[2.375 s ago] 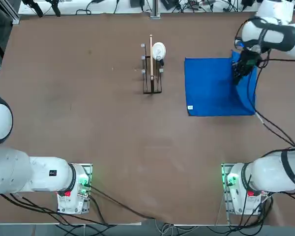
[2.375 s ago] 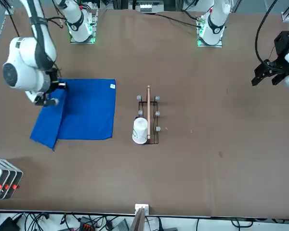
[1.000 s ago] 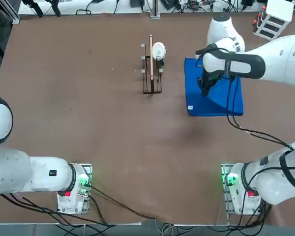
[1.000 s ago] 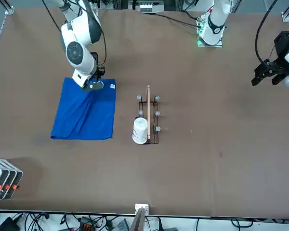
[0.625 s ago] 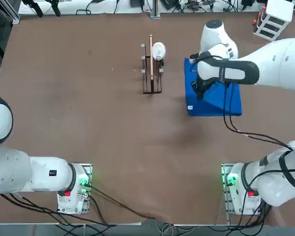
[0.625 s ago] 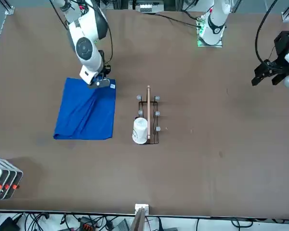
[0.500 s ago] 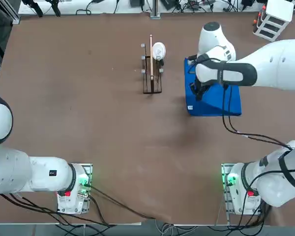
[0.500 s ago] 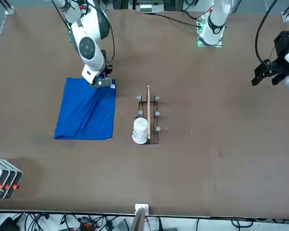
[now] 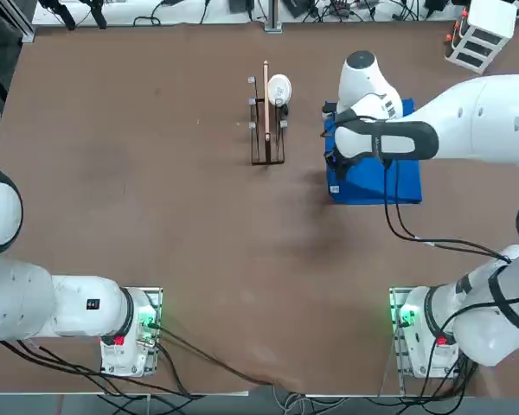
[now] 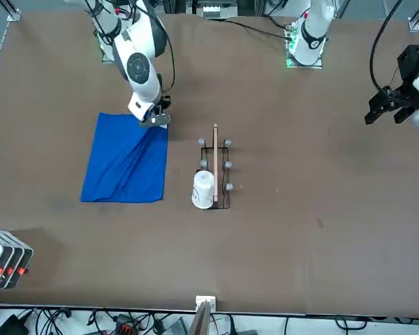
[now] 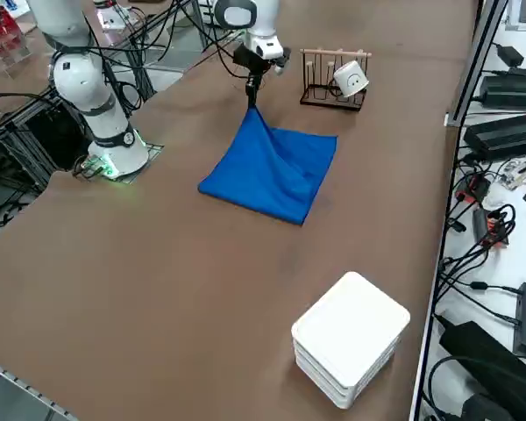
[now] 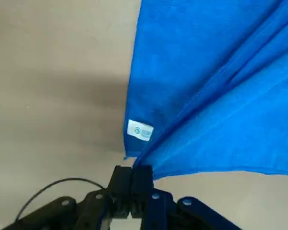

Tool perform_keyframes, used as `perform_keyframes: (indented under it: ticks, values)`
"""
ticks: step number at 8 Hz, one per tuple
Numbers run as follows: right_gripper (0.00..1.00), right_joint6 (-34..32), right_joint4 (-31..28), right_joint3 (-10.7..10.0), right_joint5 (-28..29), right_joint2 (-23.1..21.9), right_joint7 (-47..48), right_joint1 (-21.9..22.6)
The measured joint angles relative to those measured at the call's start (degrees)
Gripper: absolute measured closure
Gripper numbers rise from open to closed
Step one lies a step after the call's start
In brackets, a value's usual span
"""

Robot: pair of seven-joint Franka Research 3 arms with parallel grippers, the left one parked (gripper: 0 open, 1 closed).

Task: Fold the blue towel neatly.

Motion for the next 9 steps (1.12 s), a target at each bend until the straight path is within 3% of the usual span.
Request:
perform_keyframes:
  ticks: [6, 9]
  values:
    - [0.98, 1.99, 0.05, -0.02, 0.0, 2.77, 3.87, 5.21]
    - [0.97, 2.53, 0.54, -0.13, 0.0, 4.1, 4.43, 5.59]
